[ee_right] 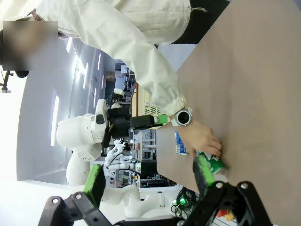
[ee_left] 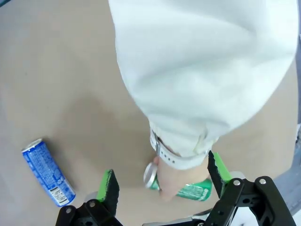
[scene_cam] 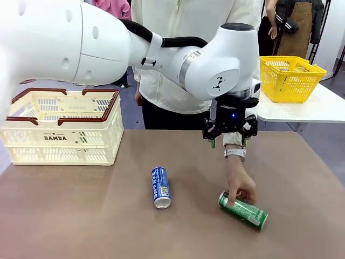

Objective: Place the drinks into the Shopping basket.
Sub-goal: Pick up one drink and place it into the Shopping basket.

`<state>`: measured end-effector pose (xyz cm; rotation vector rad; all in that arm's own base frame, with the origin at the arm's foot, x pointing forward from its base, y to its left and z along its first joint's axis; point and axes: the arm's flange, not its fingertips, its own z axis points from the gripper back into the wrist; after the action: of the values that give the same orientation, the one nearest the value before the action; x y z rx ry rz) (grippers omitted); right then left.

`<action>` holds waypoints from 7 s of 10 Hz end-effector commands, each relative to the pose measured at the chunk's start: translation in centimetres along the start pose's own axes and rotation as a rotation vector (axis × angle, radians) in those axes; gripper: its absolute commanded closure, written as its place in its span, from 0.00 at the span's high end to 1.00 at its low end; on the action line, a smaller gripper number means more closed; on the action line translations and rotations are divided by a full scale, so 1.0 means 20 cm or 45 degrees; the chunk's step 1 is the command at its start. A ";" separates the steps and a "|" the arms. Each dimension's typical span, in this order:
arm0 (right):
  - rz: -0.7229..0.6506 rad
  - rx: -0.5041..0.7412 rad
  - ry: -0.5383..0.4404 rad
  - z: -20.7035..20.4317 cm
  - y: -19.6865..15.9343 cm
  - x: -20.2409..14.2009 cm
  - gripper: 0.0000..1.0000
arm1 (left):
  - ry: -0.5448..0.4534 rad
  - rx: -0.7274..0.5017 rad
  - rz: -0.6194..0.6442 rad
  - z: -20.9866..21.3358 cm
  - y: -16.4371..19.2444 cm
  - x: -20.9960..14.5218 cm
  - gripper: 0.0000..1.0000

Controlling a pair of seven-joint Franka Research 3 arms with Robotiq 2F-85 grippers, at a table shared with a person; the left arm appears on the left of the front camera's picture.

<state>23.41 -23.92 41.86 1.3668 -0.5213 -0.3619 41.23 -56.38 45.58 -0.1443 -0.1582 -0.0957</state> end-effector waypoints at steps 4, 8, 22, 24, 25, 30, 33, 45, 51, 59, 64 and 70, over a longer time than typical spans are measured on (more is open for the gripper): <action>0.027 0.007 0.010 0.01 0.00 0.00 1.00 | -0.003 -0.079 -0.385 0.36 0.35 -0.67 1.00; 0.027 0.007 0.010 0.01 0.00 0.00 1.00 | 0.045 -0.095 -0.699 0.48 0.58 -1.09 1.00; 0.027 0.007 0.010 0.01 0.00 0.00 1.00 | -0.010 -0.128 -0.555 0.54 0.67 -1.09 1.00; 0.027 0.007 0.010 0.01 0.00 0.00 1.00 | 0.033 -0.068 -0.601 0.53 0.59 -0.88 1.00; 0.027 0.007 0.010 0.01 0.00 0.00 1.00 | 0.028 -0.050 -0.618 0.51 0.53 -0.76 1.00; 0.027 0.007 0.010 0.01 0.00 0.00 1.00 | -0.026 0.058 -0.390 0.31 0.27 -0.33 1.00; 0.027 0.007 0.010 0.01 0.00 0.00 1.00 | 0.101 0.046 -0.392 0.15 0.00 -0.14 1.00; 0.027 0.007 0.010 0.01 0.00 0.00 1.00 | 0.198 0.054 -0.295 -0.09 0.21 -0.12 1.00; 0.027 0.007 0.010 0.01 0.00 0.00 1.00 | 0.367 0.074 -0.351 -0.36 0.13 -0.12 1.00; 0.027 0.007 0.010 0.01 0.00 0.00 1.00 | 0.385 0.120 -0.361 -0.39 0.11 -0.12 0.55; 0.027 0.007 0.010 0.01 0.00 0.00 1.00 | 0.364 0.120 -0.382 -0.38 0.12 -0.16 0.00; 0.027 0.007 0.010 0.01 0.00 0.00 1.00 | 0.137 0.060 -0.513 0.19 0.25 -0.37 0.00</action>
<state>23.44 -23.90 41.85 1.3667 -0.5202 -0.3615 37.63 -54.19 43.26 -0.0513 0.0173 -0.4538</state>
